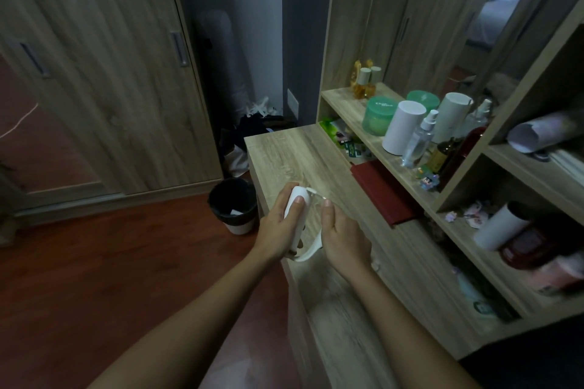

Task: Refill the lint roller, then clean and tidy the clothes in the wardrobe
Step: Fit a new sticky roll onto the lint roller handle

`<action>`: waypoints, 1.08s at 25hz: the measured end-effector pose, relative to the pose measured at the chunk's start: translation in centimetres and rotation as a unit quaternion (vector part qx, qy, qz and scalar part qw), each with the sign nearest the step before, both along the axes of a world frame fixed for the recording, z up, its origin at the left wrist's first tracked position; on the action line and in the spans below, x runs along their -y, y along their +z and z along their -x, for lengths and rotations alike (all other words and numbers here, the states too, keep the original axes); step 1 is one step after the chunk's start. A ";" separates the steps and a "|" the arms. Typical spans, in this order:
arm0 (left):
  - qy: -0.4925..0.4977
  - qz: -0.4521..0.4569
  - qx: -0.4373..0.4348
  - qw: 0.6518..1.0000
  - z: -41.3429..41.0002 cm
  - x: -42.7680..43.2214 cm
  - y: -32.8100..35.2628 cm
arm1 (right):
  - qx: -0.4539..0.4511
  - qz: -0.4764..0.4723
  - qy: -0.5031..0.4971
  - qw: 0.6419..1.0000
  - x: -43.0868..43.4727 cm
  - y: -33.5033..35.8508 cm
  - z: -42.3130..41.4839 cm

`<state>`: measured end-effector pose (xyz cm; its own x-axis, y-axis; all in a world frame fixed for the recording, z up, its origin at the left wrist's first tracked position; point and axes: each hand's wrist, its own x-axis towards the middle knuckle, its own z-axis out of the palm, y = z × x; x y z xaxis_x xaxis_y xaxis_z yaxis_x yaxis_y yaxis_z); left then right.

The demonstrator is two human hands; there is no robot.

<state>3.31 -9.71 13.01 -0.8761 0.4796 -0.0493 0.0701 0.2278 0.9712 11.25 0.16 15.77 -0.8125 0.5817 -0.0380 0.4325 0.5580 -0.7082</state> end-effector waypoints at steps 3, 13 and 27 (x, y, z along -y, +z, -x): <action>-0.012 -0.009 0.012 1.000 0.1 0.2 0.1 | 0.000 -0.004 -0.024 1.000 0.3 0.0 0.2; -0.025 -0.004 -0.029 0.999 0.1 0.5 -0.4 | -0.009 0.015 -0.030 0.999 0.5 0.0 0.2; 0.008 0.065 -0.147 0.987 -1.7 3.3 -0.4 | -0.097 0.008 0.073 0.993 1.7 -1.8 -0.1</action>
<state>5.04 -13.03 12.64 -0.8693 0.4717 0.1477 0.3398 0.3532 0.8716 11.40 -1.54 14.01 -0.8812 0.4574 0.1190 0.2022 0.5924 -0.7799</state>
